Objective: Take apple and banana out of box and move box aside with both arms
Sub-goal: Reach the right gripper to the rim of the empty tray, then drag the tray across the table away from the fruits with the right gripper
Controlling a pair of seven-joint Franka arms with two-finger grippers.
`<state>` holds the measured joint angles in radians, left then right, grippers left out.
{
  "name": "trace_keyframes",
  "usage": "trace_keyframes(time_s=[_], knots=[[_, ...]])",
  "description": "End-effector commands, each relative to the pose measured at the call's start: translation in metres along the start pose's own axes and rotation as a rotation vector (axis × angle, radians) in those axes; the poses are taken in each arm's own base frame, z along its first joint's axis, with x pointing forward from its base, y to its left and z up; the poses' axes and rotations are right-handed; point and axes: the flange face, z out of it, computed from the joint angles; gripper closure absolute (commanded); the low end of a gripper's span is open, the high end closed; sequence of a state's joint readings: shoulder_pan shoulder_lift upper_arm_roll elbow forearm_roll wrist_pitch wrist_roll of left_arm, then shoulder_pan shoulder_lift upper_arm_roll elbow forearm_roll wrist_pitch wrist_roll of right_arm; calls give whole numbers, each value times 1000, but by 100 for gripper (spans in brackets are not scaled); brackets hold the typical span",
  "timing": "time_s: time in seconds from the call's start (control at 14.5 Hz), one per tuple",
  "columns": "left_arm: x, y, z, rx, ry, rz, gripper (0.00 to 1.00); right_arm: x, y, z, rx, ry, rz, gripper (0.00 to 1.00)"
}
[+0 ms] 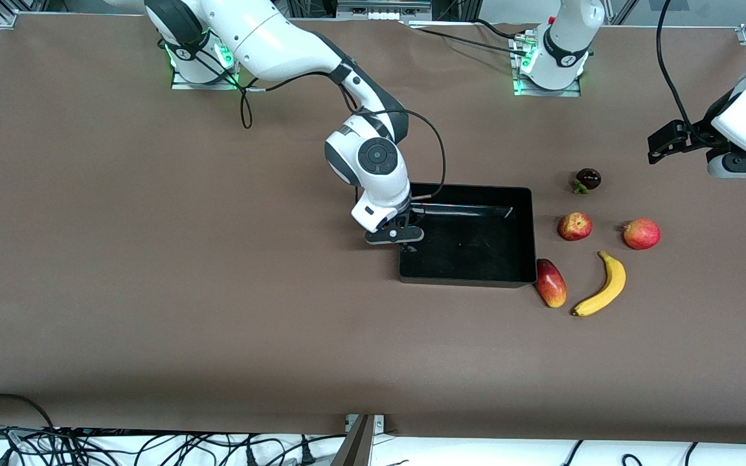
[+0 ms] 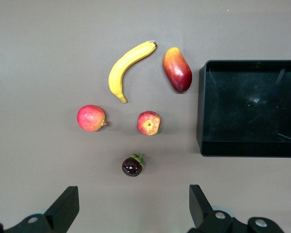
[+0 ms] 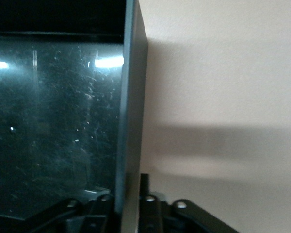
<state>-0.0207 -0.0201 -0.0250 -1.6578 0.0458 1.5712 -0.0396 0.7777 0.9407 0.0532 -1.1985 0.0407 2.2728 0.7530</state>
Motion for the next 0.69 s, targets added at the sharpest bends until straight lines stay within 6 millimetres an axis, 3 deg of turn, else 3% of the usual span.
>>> trace_keyframes(time_s=[0.0, 0.14, 0.21, 0.35, 0.48, 0.62], knots=[[-4, 3, -8, -9, -1, -8, 0, 32, 22, -40, -10, 0, 27, 100], [-4, 3, -8, -10, -1, -7, 0, 63, 57, -87, -21, -3, 29, 100], [-4, 3, -8, -10, -1, -7, 0, 81, 86, -116, -36, -21, 2, 100], [-5, 3, -8, -10, -4, -8, 0, 112, 154, -164, -69, -64, -27, 100], [-5, 2, -7, -10, -6, -7, 0, 134, 235, -196, -89, -101, -31, 100], [-5, 0, -7, -10, -8, -11, 0, 146, 317, -206, -100, -120, -23, 100]])
